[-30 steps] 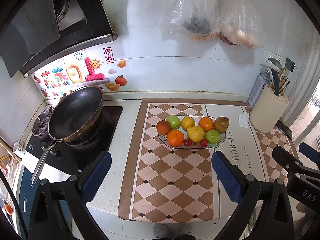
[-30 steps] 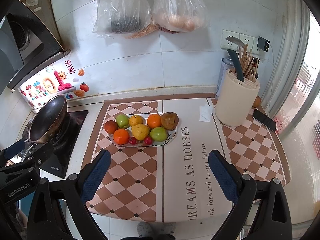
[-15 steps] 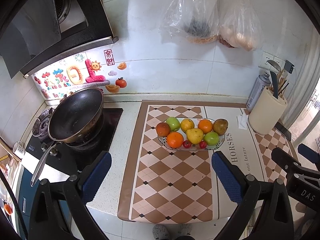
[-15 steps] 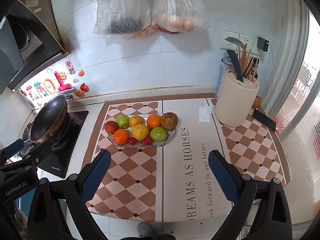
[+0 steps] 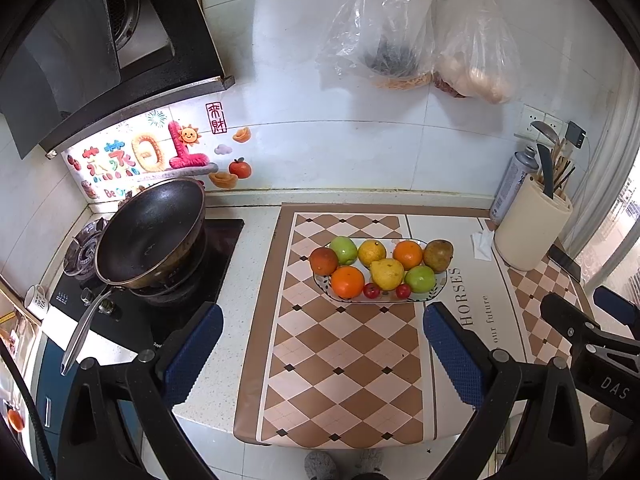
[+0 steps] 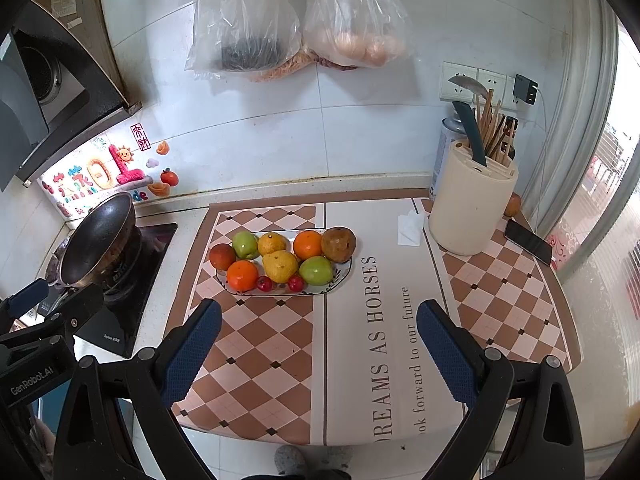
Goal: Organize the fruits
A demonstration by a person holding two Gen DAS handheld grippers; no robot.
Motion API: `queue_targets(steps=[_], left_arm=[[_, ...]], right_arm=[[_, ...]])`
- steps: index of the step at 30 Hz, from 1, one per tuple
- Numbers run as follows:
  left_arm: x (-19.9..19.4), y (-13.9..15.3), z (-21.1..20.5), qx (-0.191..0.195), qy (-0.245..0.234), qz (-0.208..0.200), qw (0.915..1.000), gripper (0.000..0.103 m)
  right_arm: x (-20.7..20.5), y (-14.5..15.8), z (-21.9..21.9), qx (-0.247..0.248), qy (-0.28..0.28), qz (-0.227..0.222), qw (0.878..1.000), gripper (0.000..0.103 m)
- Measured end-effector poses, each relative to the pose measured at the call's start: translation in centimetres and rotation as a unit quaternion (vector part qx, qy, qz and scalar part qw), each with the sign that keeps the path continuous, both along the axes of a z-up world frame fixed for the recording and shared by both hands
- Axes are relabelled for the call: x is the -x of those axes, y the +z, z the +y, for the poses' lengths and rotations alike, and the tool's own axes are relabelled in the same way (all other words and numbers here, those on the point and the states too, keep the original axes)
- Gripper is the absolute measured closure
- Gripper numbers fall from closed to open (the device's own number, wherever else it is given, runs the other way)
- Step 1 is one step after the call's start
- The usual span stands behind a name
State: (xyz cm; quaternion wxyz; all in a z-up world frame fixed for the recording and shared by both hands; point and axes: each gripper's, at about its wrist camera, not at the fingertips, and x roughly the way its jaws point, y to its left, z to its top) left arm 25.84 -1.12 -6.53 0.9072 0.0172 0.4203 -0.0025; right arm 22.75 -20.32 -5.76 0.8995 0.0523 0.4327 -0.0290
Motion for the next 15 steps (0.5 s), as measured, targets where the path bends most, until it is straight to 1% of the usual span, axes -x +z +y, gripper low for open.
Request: queue_targets(steps=[5, 15], left_arm=[[0.04, -0.02, 0.0, 0.001, 0.0, 0.0, 1.0, 0.0], [-0.2, 0.36, -0.02, 0.004, 0.002, -0.003, 1.0, 0.0]], right_arm=[[-0.17, 0.67, 0.2, 0.0, 0.001, -0.003, 1.0, 0.003], [-0.22, 0.75, 0.34, -0.003, 0.0, -0.003, 1.0, 0.003]])
